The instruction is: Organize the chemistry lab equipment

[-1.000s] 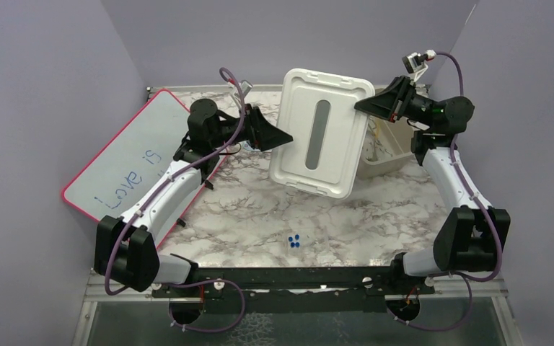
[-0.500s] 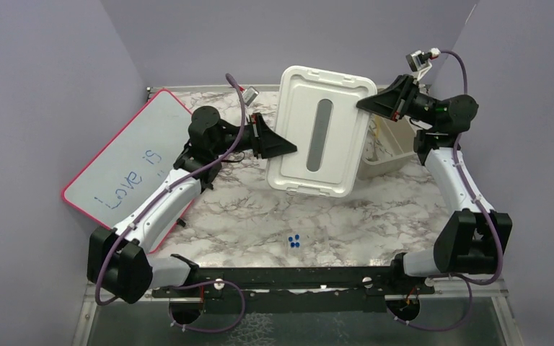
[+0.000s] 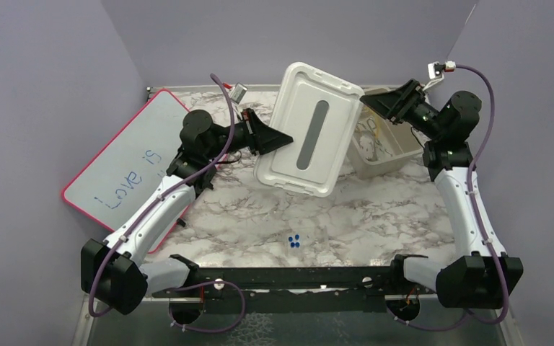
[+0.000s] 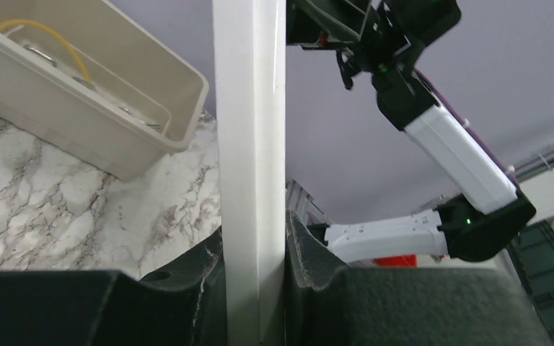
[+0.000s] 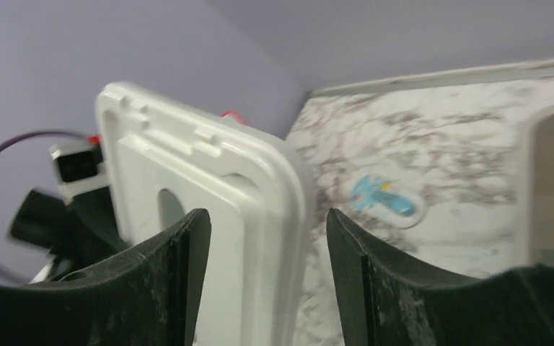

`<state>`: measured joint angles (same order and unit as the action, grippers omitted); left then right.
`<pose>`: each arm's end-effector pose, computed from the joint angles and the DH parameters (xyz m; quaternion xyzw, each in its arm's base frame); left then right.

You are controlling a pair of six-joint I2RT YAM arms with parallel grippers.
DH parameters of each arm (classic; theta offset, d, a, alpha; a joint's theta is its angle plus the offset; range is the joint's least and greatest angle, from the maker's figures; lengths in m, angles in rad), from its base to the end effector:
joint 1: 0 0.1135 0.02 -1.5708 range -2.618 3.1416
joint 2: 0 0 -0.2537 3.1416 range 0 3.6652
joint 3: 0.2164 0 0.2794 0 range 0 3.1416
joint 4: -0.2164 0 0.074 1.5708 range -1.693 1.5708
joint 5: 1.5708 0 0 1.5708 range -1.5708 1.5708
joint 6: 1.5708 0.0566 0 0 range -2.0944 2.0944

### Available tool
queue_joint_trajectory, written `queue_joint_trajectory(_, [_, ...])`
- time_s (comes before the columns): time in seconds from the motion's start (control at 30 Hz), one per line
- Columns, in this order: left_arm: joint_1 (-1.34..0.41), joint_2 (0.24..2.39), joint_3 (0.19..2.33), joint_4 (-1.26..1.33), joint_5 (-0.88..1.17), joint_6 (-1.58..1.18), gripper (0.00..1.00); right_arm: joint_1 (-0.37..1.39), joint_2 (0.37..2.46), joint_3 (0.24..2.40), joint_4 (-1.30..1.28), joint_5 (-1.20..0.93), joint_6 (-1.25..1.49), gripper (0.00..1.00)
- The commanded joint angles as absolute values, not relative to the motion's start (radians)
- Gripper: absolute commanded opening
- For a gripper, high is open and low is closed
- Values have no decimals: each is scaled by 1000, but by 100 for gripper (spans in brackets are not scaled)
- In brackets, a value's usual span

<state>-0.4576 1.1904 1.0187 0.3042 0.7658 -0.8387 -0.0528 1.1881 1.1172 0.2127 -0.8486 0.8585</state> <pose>0.2686 -0.1760 0.3767 0.1603 0.6532 -0.6175 0.4078 0.3138 0.0259 0.4051 -0.0165 0.6731 0.5181 0.5276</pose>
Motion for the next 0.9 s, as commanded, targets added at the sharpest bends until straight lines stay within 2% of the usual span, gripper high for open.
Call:
queue_joint_trajectory(0.0, [-453, 1227, 1058, 333, 584, -887, 0, -57, 1155, 1183, -150, -412, 586, 64])
queue_joint_trajectory(0.17, [-460, 1334, 1143, 339, 516, -949, 0, -57, 1222, 1224, -334, 2, 426, 65])
queue_joint_trajectory(0.27, [-472, 1393, 1188, 352, 481, -995, 0, -67, 1285, 1251, -366, 142, 330, 68])
queue_joint_trajectory(0.57, [-528, 1567, 1309, 434, 370, -1095, 0, -140, 1546, 1351, -402, 151, 161, 72])
queue_joint_trajectory(0.87, [-571, 1735, 1452, 469, 289, -1186, 0, -179, 1718, 1465, -458, 14, 63, 69])
